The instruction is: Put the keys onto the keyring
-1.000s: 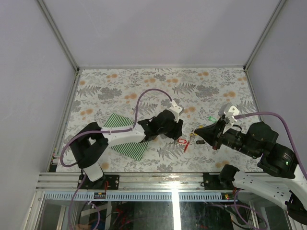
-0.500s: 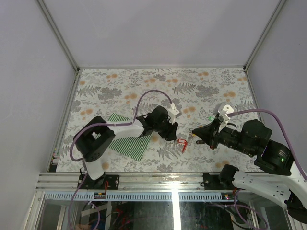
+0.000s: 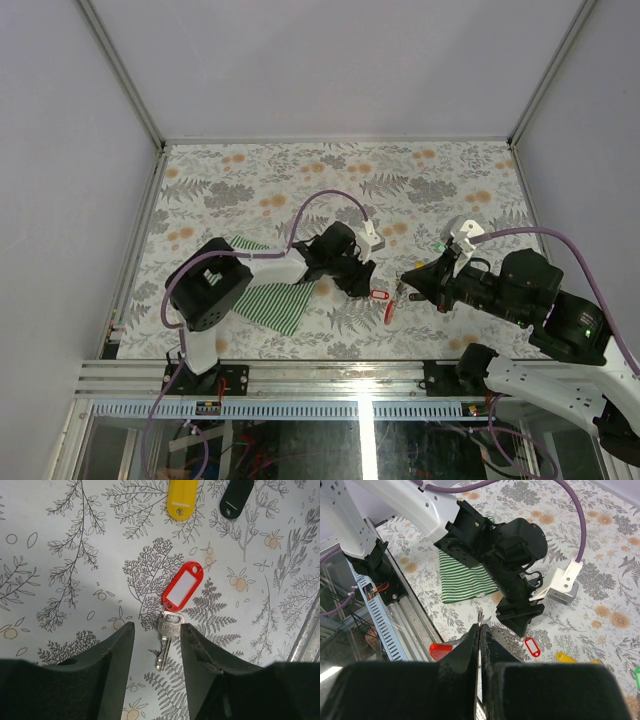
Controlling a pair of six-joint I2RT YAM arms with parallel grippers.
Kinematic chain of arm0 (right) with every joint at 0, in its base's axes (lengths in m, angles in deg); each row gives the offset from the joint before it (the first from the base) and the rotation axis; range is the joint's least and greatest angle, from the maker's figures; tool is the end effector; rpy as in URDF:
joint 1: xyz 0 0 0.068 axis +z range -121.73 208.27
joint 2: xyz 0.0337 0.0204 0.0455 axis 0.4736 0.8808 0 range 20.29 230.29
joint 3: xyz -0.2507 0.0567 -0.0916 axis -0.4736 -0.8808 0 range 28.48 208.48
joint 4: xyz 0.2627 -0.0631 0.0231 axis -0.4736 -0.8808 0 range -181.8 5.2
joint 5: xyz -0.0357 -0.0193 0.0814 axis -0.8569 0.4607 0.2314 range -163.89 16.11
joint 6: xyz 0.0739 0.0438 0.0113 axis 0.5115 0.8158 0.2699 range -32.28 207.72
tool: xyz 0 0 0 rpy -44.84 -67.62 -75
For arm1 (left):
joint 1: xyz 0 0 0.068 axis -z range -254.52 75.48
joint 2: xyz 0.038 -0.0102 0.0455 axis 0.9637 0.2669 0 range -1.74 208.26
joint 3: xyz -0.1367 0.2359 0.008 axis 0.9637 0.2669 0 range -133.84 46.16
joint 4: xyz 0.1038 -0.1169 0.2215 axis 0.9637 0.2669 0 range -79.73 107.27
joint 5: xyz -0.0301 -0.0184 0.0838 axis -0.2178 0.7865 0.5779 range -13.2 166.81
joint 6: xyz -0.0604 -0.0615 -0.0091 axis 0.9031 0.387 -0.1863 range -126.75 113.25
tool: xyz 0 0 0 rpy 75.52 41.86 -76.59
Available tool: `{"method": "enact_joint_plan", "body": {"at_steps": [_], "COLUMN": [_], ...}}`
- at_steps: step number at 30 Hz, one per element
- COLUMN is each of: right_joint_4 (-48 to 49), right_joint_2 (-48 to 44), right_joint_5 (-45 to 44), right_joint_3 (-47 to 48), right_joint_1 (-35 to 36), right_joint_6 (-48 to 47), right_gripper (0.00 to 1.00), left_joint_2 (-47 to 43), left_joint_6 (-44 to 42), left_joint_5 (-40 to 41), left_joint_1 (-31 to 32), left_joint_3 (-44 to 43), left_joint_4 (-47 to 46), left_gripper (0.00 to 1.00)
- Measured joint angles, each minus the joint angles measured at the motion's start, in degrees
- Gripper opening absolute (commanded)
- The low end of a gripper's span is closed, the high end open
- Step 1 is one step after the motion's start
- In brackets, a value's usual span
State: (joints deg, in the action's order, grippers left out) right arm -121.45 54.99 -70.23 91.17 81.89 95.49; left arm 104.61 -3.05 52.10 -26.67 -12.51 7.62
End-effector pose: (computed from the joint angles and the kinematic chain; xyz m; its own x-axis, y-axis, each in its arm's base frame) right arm 0.0843 0.1228 0.4140 -0.2022 -0.0468 -0.9782 -0.8211 0.5525 0.1433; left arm 0.2528 -0.3269 0.1168 -0.5300 0.4981 -0.6863 0.8393 0.4236 -0.3408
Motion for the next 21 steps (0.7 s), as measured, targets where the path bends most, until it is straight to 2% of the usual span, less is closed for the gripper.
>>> {"method": "enact_joint_plan", "body": {"at_steps": [13, 21], "right_joint_4": [-0.39, -0.42], "right_joint_2": [1.09, 1.09], "right_joint_5": [0.02, 0.02], "right_joint_3": [0.09, 0.13], "right_joint_1": [0.0, 0.0], "right_joint_6": [0.04, 0.28], "right_gripper": [0.0, 0.0], "left_joint_2": [2.78, 3.37], "left_joint_6": [-1.09, -1.29], "left_joint_5": [-3.23, -4.68], "left_joint_1": [-0.04, -0.09], "left_joint_3": [-1.44, -1.55], "left_joint_4": [-0.57, -1.22], "left_gripper": [0.4, 0.31]}}
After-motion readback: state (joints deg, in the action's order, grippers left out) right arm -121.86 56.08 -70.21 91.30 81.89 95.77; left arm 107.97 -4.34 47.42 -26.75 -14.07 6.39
